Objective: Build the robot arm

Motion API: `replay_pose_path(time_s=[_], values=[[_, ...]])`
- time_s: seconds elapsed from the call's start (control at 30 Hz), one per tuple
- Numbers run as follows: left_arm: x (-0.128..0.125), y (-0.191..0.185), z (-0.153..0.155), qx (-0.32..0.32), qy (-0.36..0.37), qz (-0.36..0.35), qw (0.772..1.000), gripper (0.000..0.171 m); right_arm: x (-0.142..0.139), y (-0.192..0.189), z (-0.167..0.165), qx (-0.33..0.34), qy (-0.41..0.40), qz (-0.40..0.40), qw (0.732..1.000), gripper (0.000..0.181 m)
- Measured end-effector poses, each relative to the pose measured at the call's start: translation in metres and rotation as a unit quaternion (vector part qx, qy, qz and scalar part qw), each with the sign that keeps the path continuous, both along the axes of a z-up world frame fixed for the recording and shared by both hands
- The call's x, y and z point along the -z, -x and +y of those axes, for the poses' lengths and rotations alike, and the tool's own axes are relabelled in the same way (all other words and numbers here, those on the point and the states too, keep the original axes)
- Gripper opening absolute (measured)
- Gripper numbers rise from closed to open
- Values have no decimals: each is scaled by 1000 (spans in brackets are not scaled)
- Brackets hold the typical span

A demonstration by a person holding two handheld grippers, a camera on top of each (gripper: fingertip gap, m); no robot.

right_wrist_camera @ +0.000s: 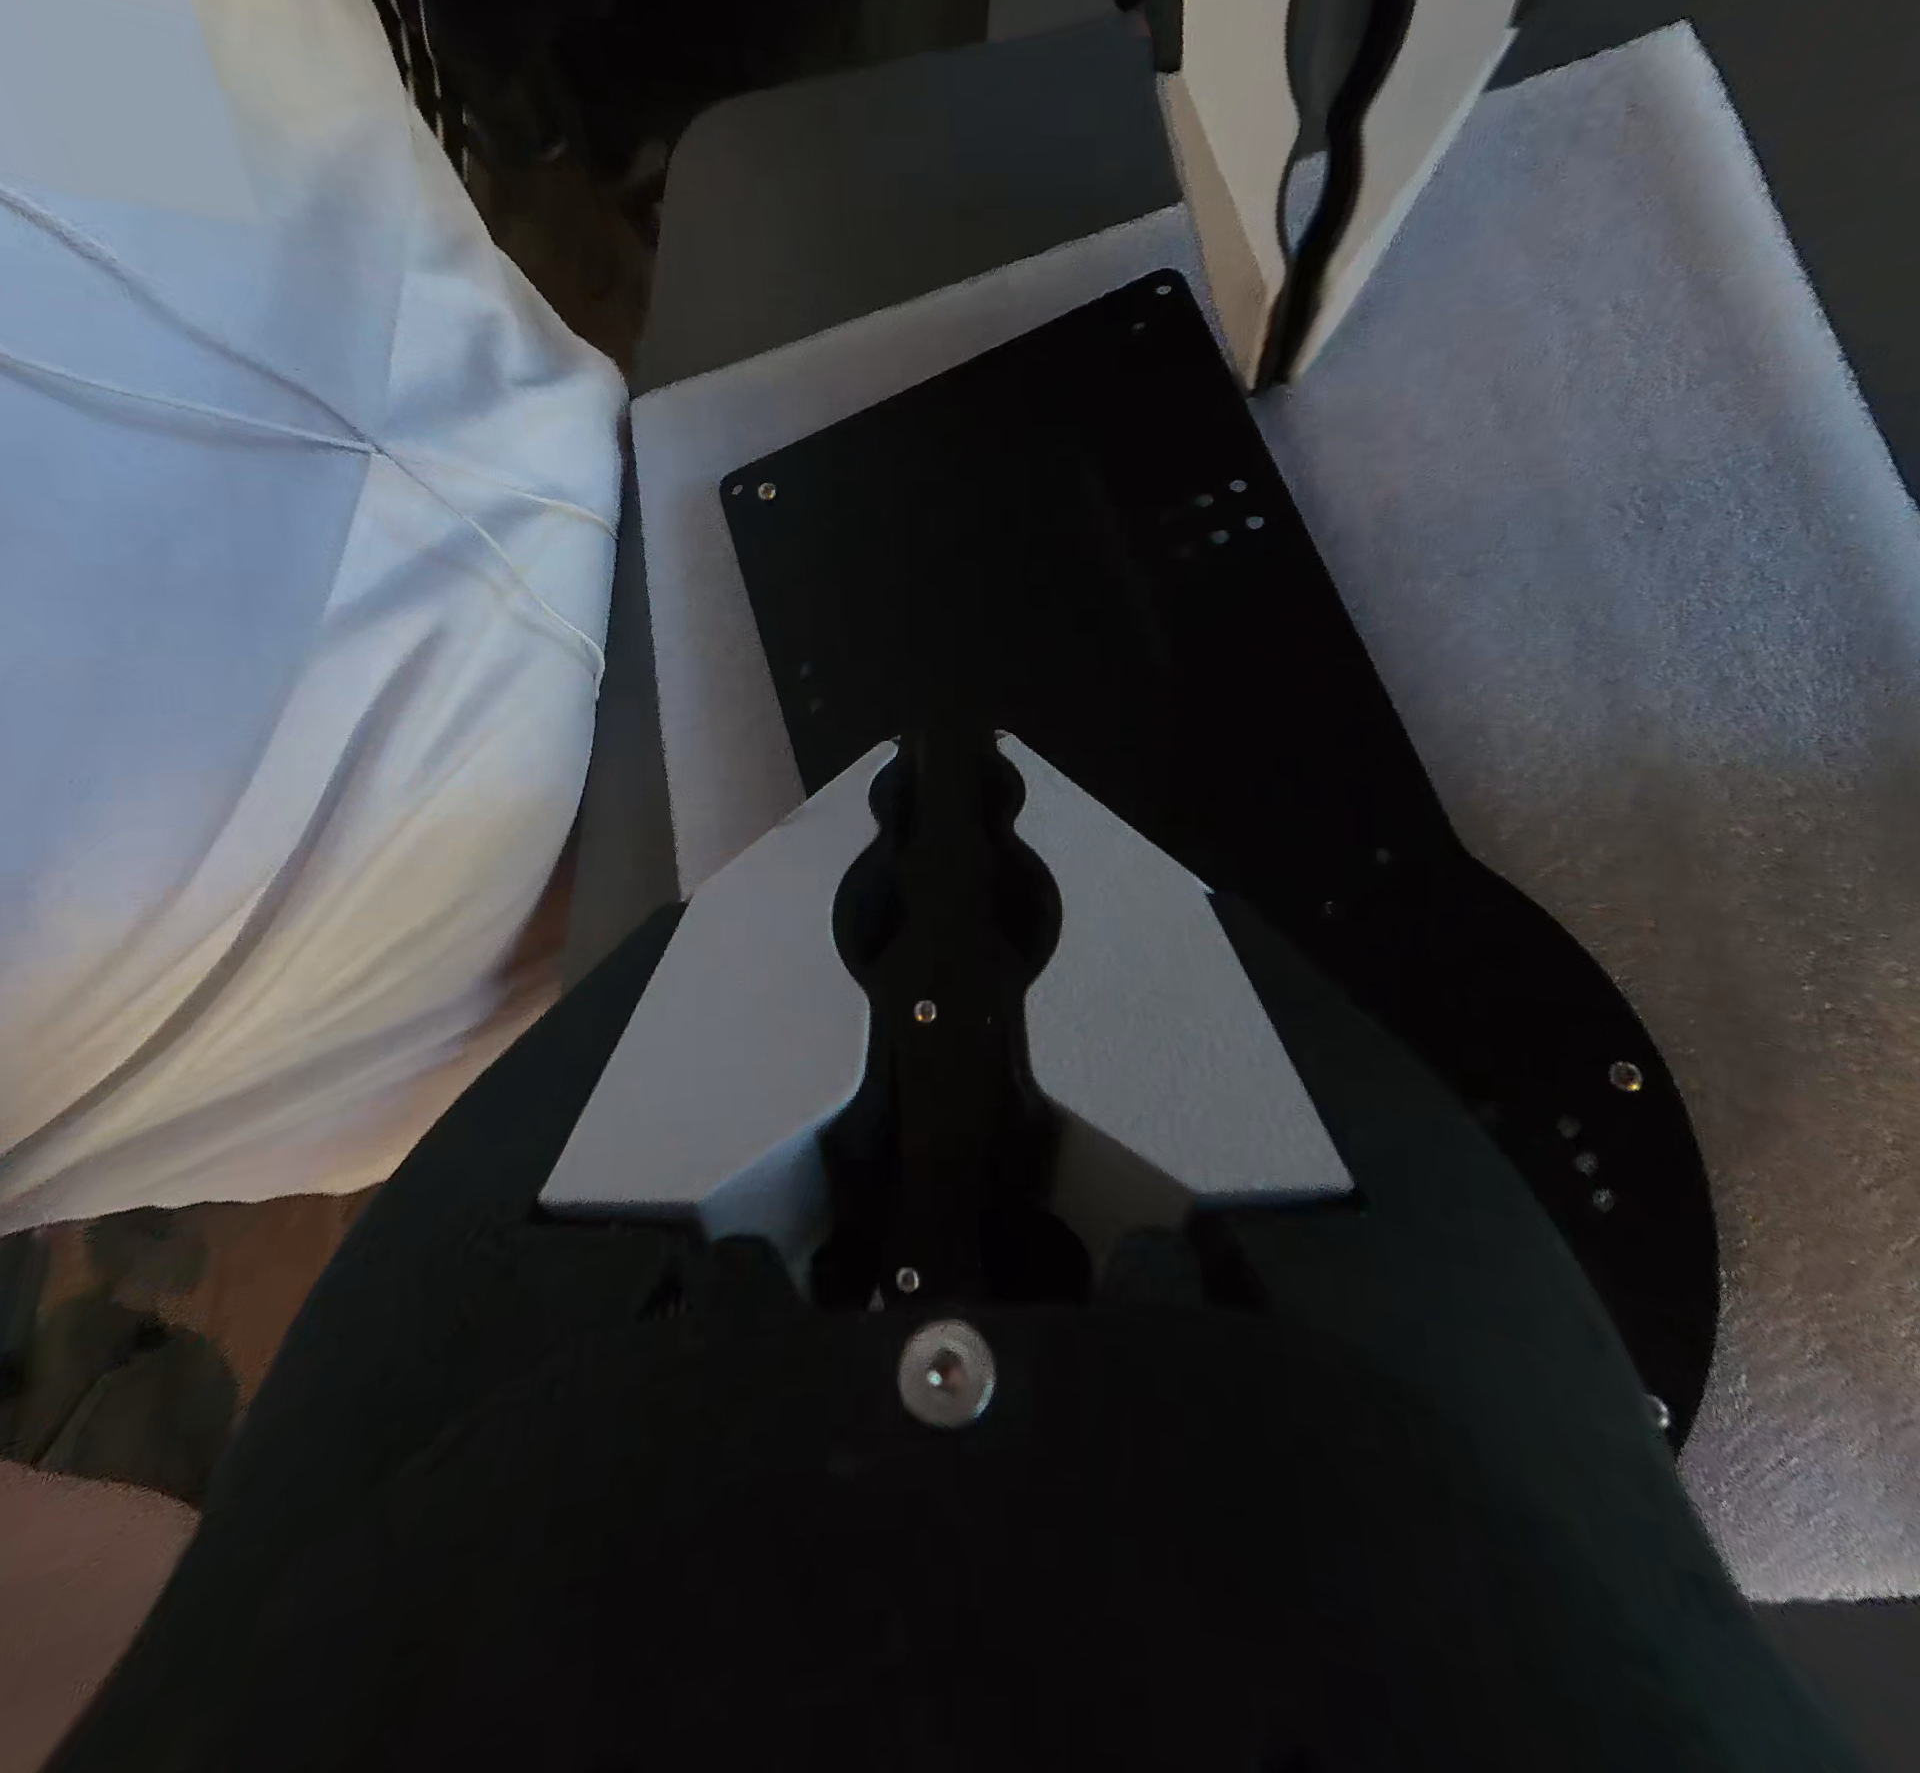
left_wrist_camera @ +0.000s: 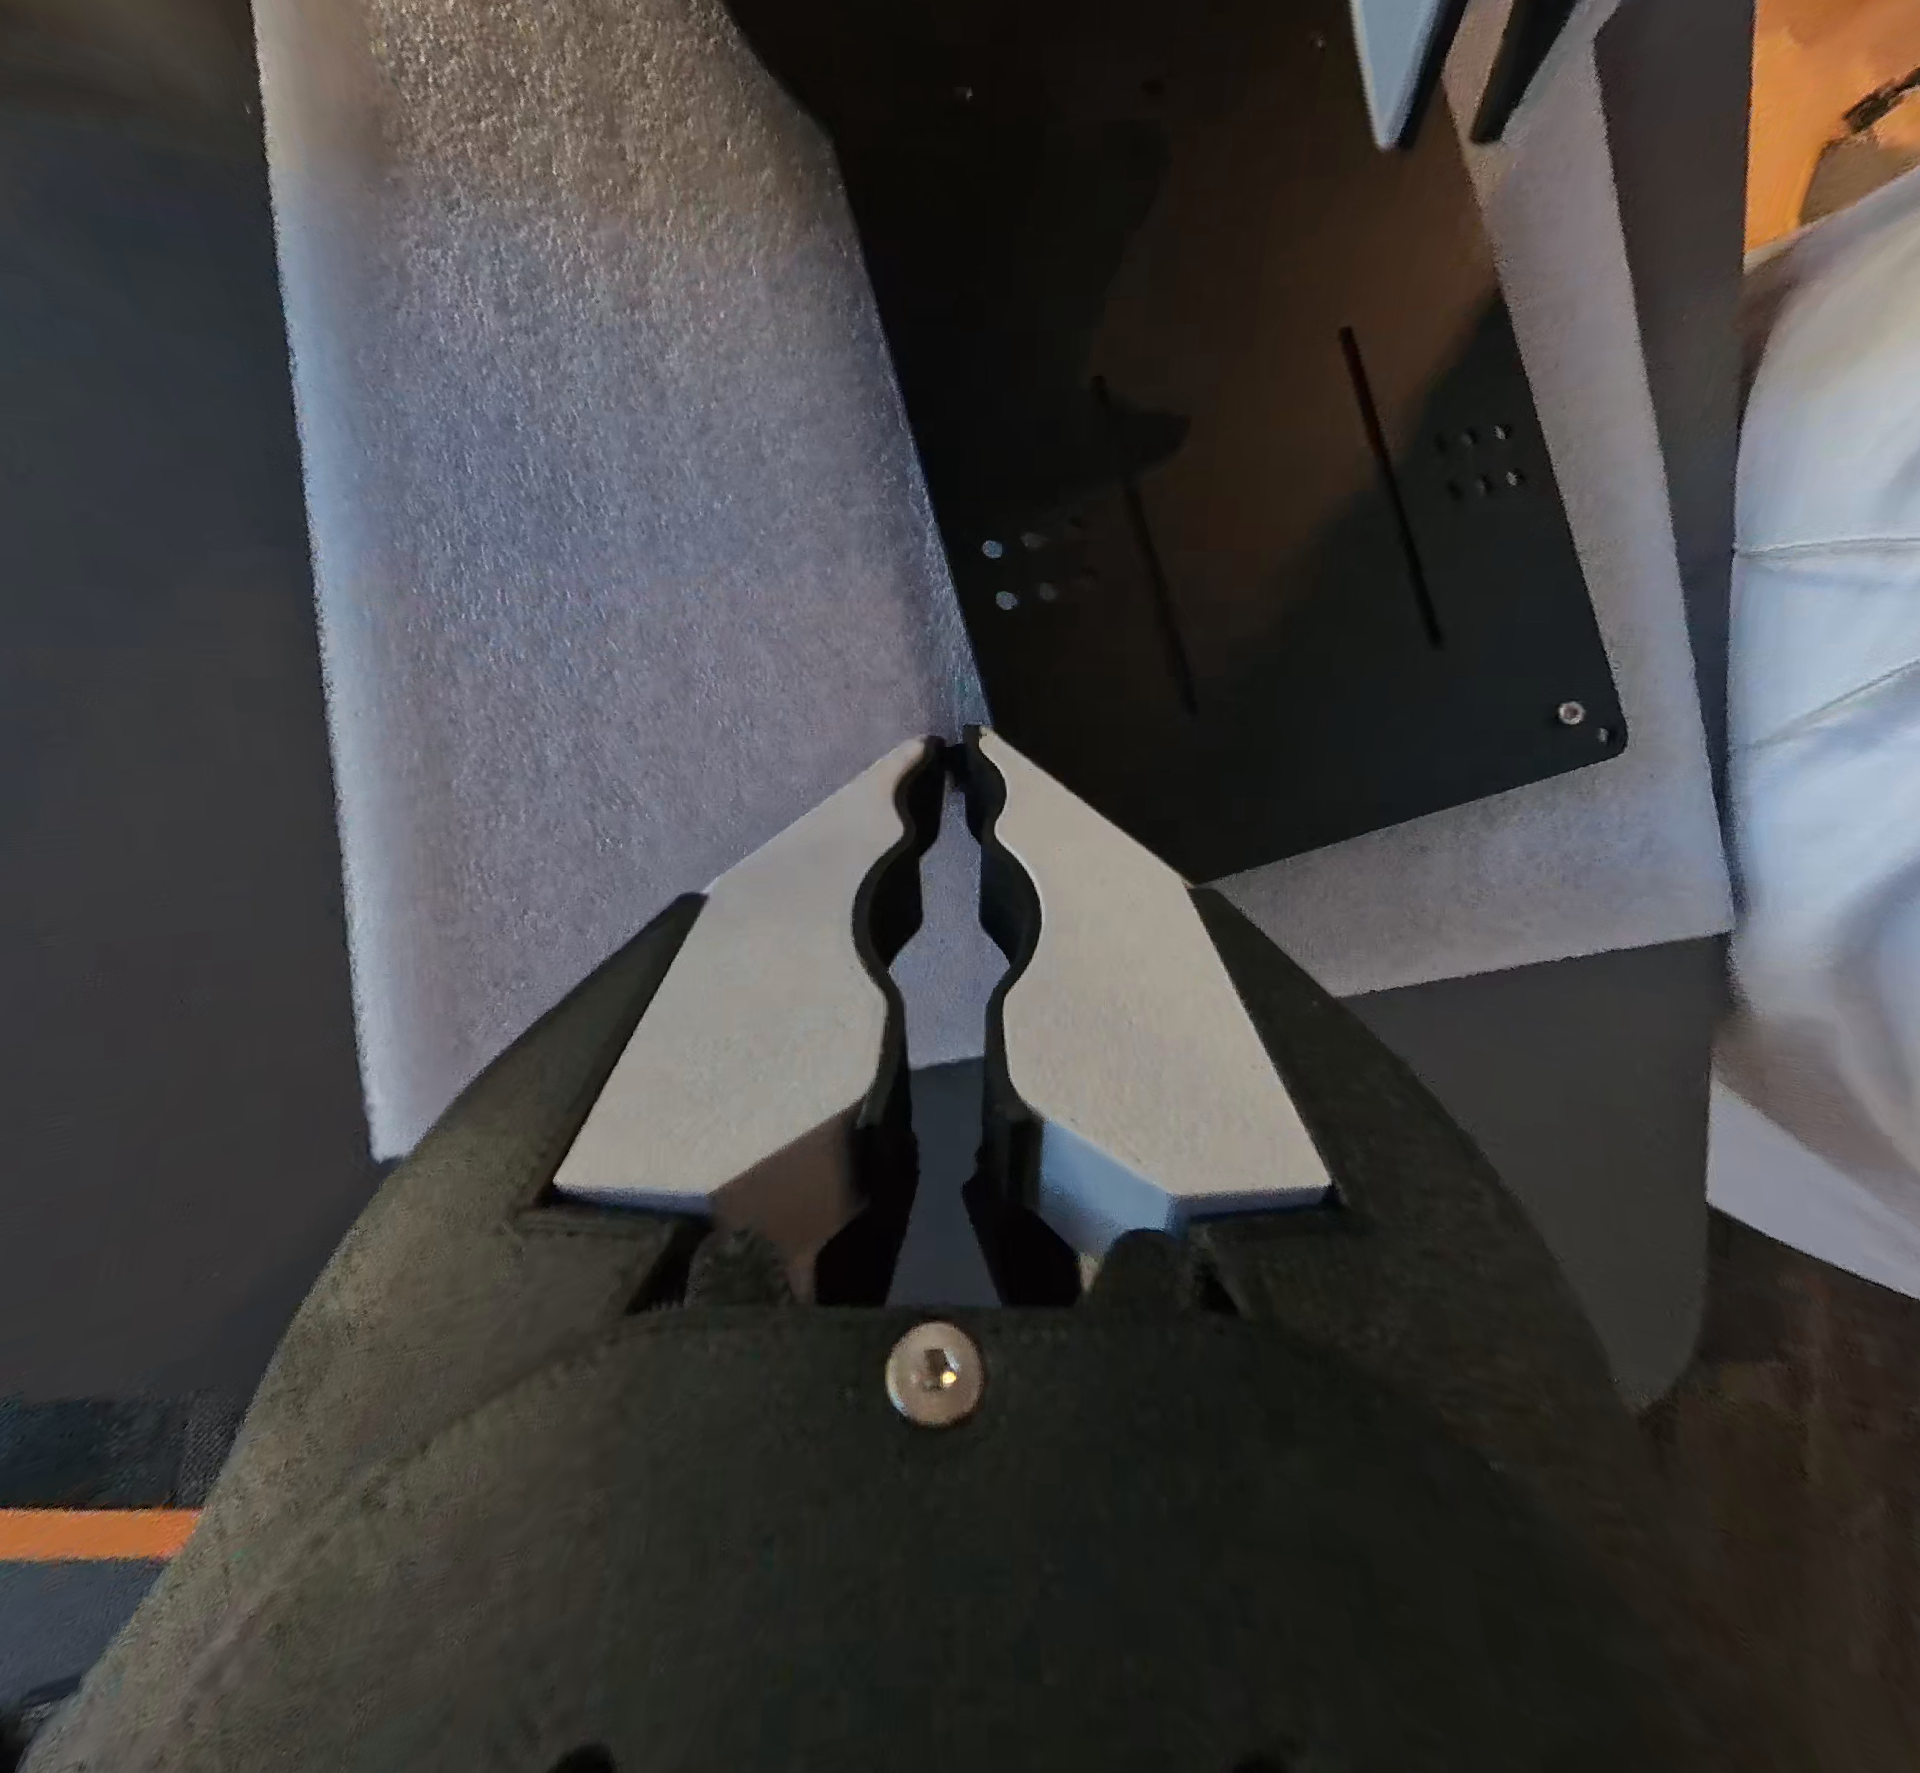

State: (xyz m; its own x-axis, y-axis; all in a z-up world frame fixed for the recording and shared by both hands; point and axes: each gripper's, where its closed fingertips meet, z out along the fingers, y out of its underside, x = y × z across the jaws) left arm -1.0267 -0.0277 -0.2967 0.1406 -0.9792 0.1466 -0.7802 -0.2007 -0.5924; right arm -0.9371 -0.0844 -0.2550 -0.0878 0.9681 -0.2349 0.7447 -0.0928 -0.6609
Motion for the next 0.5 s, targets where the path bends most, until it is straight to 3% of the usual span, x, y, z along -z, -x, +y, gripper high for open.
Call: replay_pose_path(time_s=[0.17,0.37,0.5], values=[[-4,0,5,-16,-12,-33,999,0,-6,9,7,21,-6,40,999,10],[-20,6,19,-92,64,-156,981,0,-4,53,47,49,-59,78,994,12],[-25,19,22,-128,75,-183,972,0,7,76,75,35,-91,60,993,12]])
